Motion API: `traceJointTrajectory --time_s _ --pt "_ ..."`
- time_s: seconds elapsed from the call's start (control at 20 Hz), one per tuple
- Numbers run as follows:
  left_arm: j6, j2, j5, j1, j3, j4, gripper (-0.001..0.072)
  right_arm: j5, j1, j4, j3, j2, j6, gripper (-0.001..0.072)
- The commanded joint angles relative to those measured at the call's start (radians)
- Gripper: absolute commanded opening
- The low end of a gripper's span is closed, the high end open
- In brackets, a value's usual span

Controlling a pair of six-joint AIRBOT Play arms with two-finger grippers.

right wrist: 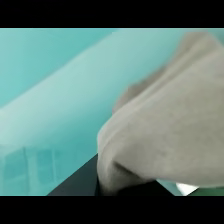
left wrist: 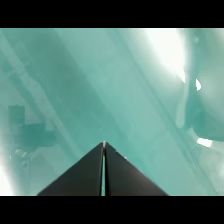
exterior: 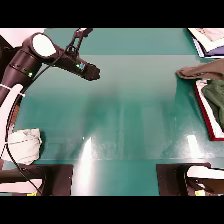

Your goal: Fold the shirts.

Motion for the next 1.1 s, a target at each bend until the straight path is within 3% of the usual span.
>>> traceJointTrajectory --time_s 0.0,0.3,0.6,1.05 --pt "-0.002 -0.005 0.008 -0.018 -0.014 0.002 0.0024 0.059 -0.035 0.005 0.148 -0.057 0.003 0.0018" --pt "-0.002 -0.005 0.008 -0.018 -0.015 0.004 0.0024 0.16 -0.08 -0.008 0.361 -0.058 0.013 0.0018" --pt "-0.001 -0.005 0.008 -0.018 -0.015 0.004 0.0024 0.403 -0.126 -0.21 0.46 -0.055 0.098 0.0018" --pt "0.008 -0.005 0.008 -0.018 -0.015 0.008 0.0024 0.478 -0.127 -0.661 0.167 0.174 0.187 0.0021"
